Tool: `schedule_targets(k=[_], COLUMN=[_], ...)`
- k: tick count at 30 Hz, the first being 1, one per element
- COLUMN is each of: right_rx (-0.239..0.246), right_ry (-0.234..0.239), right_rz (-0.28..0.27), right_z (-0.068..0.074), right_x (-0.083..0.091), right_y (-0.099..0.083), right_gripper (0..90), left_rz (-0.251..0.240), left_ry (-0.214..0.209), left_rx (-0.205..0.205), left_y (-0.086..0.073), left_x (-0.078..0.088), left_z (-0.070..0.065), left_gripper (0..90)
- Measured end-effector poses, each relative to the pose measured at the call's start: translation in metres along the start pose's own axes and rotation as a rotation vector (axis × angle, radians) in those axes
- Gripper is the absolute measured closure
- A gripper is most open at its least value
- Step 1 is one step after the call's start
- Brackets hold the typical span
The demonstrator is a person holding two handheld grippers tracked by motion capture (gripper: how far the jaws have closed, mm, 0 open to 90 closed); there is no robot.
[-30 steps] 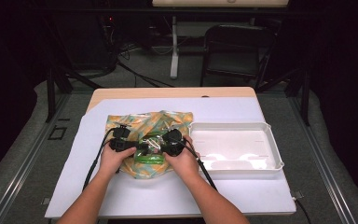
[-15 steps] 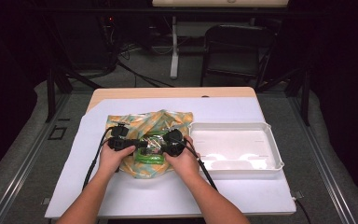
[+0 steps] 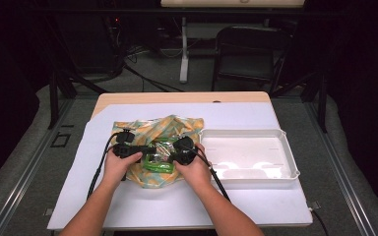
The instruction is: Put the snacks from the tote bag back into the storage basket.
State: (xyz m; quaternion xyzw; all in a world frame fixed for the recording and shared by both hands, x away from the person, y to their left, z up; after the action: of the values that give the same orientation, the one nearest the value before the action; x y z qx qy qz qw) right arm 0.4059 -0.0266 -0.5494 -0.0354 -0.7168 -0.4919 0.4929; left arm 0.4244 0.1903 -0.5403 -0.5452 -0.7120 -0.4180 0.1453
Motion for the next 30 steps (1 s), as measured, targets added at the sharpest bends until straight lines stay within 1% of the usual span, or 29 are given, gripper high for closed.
schedule_targets(k=[3,4,5,8,10,12,13,14,15,17,22,24,25,27,28,29,30], right_rx=[0.000,0.001,0.003,-0.004,-0.015,-0.008,-0.008,-0.005,-0.006,-0.005,-0.010,-0.009,-0.006,-0.007,-0.009,-0.010,-0.010], right_ry=[0.001,0.001,0.001,0.007,0.004,0.008,0.008,0.010,0.007,0.009,0.009,0.005,0.004,0.002,0.002,0.001,0.001], right_rz=[-0.005,-0.007,-0.009,-0.012,-0.027,-0.025,-0.026,-0.025,-0.026,-0.026,-0.027,-0.031,-0.028,-0.029,-0.030,-0.031,-0.032], right_z=[0.000,0.000,0.000,0.000,0.000,0.000,0.000,0.000,0.001,0.000,0.001,0.001,0.001,0.001,0.001,0.001,0.001], right_x=[0.000,0.000,0.000,0.000,-0.001,-0.001,-0.001,-0.001,-0.001,-0.001,-0.001,-0.001,-0.001,-0.001,0.000,0.000,0.000], right_y=[0.000,0.000,-0.001,-0.001,-0.002,-0.002,-0.002,-0.002,-0.002,-0.002,-0.002,-0.002,-0.003,-0.003,-0.003,-0.003,-0.003], right_gripper=[72.2,72.3,72.4,72.7,73.1,73.6,73.7,73.9,74.0,74.3,74.5,74.6,74.7,74.8,75.0,75.0,75.1], left_rz=[0.007,0.007,0.007,0.016,0.019,0.026,0.027,0.033,0.032,0.036,0.049,0.057,0.059,0.065,0.066,0.074,0.075], left_ry=[0.005,0.004,0.007,0.013,0.016,0.022,0.022,0.025,0.023,0.027,0.032,0.034,0.032,0.037,0.034,0.037,0.036], left_rx=[0.007,0.018,0.010,0.015,0.026,0.033,0.045,0.041,0.053,0.047,0.064,0.061,0.070,0.061,0.073,0.064,0.070], left_y=[0.000,-0.001,0.000,0.000,0.000,0.000,0.000,0.000,0.000,0.000,-0.001,-0.001,-0.002,-0.002,-0.003,-0.003,-0.004], left_x=[-0.001,-0.002,-0.002,-0.003,-0.004,-0.004,-0.005,-0.005,-0.005,-0.005,-0.007,-0.008,-0.008,-0.009,-0.010,-0.011,-0.011], left_z=[0.001,0.001,0.002,0.003,0.005,0.006,0.007,0.008,0.008,0.009,0.010,0.012,0.011,0.012,0.011,0.012,0.011], left_gripper=[50.7,50.8,50.7,50.0,49.5,49.1,49.0,48.8,48.8,48.7,48.6,48.6,48.6,48.6,48.4,48.3,48.3])
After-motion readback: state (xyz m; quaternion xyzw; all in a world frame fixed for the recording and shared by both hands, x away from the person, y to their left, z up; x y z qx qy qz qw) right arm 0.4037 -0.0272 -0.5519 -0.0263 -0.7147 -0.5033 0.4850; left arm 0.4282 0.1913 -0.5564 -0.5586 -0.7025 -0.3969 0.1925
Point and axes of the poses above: each handheld gripper's, and its own axes: x roughly backward along the jaws, y roughly out of its top, z roughly to its left, the point moved 1 cm from there along -x, roughly forward along the jaws, and after that the axes turned 15 degrees about x, right-handed, at the moved point
